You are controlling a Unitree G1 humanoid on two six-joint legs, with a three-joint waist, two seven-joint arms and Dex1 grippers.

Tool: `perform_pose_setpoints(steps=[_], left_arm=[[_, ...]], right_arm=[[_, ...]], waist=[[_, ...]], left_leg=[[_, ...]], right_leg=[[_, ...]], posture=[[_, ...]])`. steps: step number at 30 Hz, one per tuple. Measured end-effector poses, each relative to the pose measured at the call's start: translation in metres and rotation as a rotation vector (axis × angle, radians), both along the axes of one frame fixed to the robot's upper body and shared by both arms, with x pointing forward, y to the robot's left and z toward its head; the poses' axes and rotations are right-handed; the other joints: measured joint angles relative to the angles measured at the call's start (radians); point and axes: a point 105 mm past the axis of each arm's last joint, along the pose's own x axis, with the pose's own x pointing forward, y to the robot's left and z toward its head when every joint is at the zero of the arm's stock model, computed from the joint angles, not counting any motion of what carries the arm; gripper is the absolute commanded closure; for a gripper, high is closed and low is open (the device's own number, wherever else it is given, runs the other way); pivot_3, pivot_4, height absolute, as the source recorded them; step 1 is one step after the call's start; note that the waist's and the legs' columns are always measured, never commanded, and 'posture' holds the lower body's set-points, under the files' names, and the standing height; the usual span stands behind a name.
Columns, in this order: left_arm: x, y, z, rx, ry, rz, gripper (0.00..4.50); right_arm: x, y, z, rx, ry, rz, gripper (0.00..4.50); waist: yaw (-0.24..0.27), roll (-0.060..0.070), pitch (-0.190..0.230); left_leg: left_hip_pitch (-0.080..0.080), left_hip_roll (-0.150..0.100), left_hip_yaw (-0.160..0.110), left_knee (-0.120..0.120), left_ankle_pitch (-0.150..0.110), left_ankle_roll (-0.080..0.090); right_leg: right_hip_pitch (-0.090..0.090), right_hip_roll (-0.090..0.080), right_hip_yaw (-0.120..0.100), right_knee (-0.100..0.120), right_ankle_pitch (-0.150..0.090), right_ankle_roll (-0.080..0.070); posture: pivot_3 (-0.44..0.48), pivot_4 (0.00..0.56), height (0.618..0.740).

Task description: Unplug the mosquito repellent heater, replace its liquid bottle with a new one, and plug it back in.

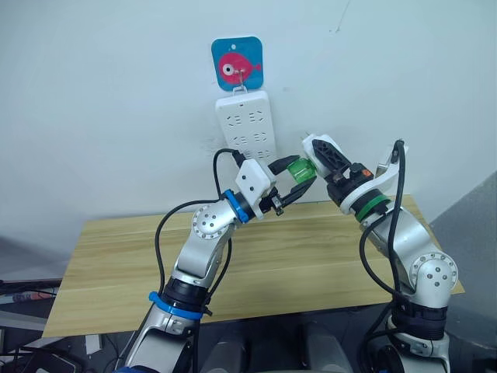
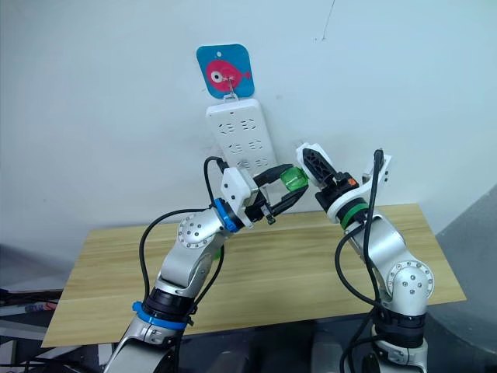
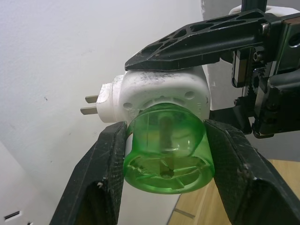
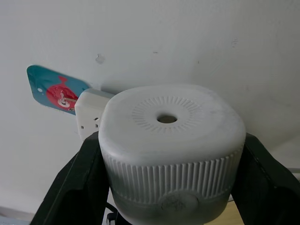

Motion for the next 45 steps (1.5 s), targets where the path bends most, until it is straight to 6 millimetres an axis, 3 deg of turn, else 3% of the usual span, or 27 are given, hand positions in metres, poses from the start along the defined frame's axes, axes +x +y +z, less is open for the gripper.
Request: perform_pose_setpoints(steps=[4, 10, 13, 17, 38, 42, 45], left_arm=[[0.002, 0.003, -0.007, 0.002, 0.034, 0.019, 0.35], [0.003, 0.004, -0.009, 0.004, 0.047, 0.022, 0.35], [0.002, 0.003, -0.009, 0.001, 0.048, 0.02, 0.97], [0.001, 0.002, -0.009, -0.001, 0.05, 0.005, 2.25], [0.0, 0.009, -0.015, 0.057, 0.042, -0.016, 2.29], [0.0, 0.01, -0.014, 0.057, 0.039, -0.017, 2.29], [-0.001, 0.009, -0.016, 0.058, 0.044, -0.022, 2.29]], right_arm=[[-0.002, 0.003, 0.0, 0.016, -0.002, 0.021, 1.5], [-0.001, 0.001, 0.002, 0.017, -0.008, 0.016, 1.5], [-0.002, 0.001, 0.001, 0.017, -0.006, 0.018, 1.5], [-0.001, 0.001, 0.002, 0.023, -0.007, 0.015, 1.5], [-0.002, 0.003, -0.003, -0.061, -0.017, 0.112, 1.5], [-0.002, 0.009, -0.001, -0.073, -0.02, 0.157, 0.09], [-0.004, 0.015, -0.003, -0.085, -0.016, 0.187, 0.02]], waist=[[0.0, 0.0, 0.0], [0.001, 0.0, 0.0], [0.001, 0.0, 0.0], [0.001, 0.0, 0.0], [0.004, 0.0, 0.0], [0.005, 0.0, 0.0], [0.007, 0.0, 0.0]], left_leg=[[0.0, 0.0, 0.0, 0.0, 0.0, 0.0], [0.0, 0.0, 0.0, 0.0, 0.0, 0.0], [0.0, 0.0, 0.0, 0.0, 0.0, 0.0], [0.0, 0.0, 0.0, 0.0, 0.0, 0.0], [0.0, 0.0, 0.0, 0.0, 0.0, 0.0], [0.0, 0.001, 0.0, 0.0, 0.0, 0.0], [0.0, 0.0, 0.0, 0.0, 0.0, 0.0]], right_leg=[[0.0, 0.0, 0.0, 0.0, 0.0, 0.0], [0.0, 0.0, 0.0, 0.0, 0.0, 0.0], [0.0, 0.0, 0.0, 0.0, 0.0, 0.0], [0.0, 0.0, 0.0, 0.0, 0.0, 0.0], [0.0, 0.0, 0.0, 0.0, 0.0, 0.0], [0.0, 0.0, 0.0, -0.001, 0.0, 0.0], [0.001, 0.0, 0.0, -0.001, 0.0, 0.0]], posture=[[0.027, 0.157, 0.74], [0.025, 0.158, 0.74], [0.024, 0.16, 0.74], [0.026, 0.16, 0.74], [0.05, 0.17, 0.74], [0.06, 0.171, 0.74], [0.062, 0.171, 0.74]])
